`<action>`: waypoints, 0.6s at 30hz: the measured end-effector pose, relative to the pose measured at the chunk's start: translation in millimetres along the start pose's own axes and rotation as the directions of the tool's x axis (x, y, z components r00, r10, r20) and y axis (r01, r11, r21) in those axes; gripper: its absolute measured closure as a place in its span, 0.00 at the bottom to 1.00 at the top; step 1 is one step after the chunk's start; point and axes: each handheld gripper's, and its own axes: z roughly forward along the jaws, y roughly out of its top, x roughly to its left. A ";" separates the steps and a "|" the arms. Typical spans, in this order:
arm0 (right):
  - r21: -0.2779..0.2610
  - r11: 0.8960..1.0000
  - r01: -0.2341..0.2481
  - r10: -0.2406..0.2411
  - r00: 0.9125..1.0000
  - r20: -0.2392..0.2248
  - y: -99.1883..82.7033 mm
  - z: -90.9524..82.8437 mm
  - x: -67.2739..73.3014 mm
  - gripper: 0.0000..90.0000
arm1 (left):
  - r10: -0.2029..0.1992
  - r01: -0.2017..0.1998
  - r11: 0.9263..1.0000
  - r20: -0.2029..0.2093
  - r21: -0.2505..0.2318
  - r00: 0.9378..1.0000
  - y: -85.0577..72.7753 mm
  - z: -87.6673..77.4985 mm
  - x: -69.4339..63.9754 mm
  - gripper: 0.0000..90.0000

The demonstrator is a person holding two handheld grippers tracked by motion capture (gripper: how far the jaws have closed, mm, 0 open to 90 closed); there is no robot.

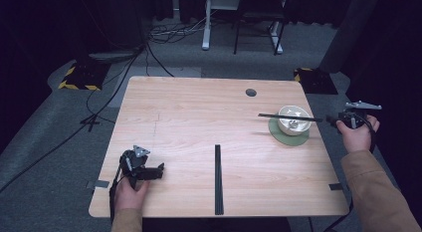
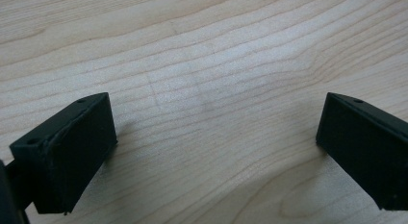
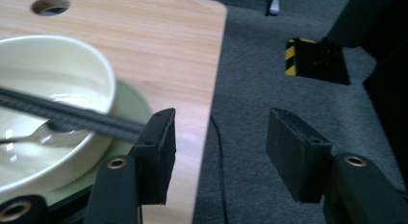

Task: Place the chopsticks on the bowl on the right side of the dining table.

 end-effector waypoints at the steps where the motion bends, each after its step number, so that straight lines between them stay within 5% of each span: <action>1: 0.001 1.000 0.001 -0.001 1.000 0.015 0.6 1.6 -1.2 0.50 | 0.000 0.000 1.000 0.001 0.000 1.000 0.0 0.1 -0.1 0.01; 7: 0.022 1.000 -0.011 0.010 0.999 0.048 -1.8 14.5 0.0 0.49 | 0.000 0.000 1.000 0.000 0.000 1.000 0.0 0.0 0.0 0.01; 18: 0.033 0.999 -0.021 0.020 0.999 0.032 -4.0 23.1 5.0 0.49 | 0.000 0.000 1.000 0.000 0.000 1.000 0.0 0.0 0.0 0.01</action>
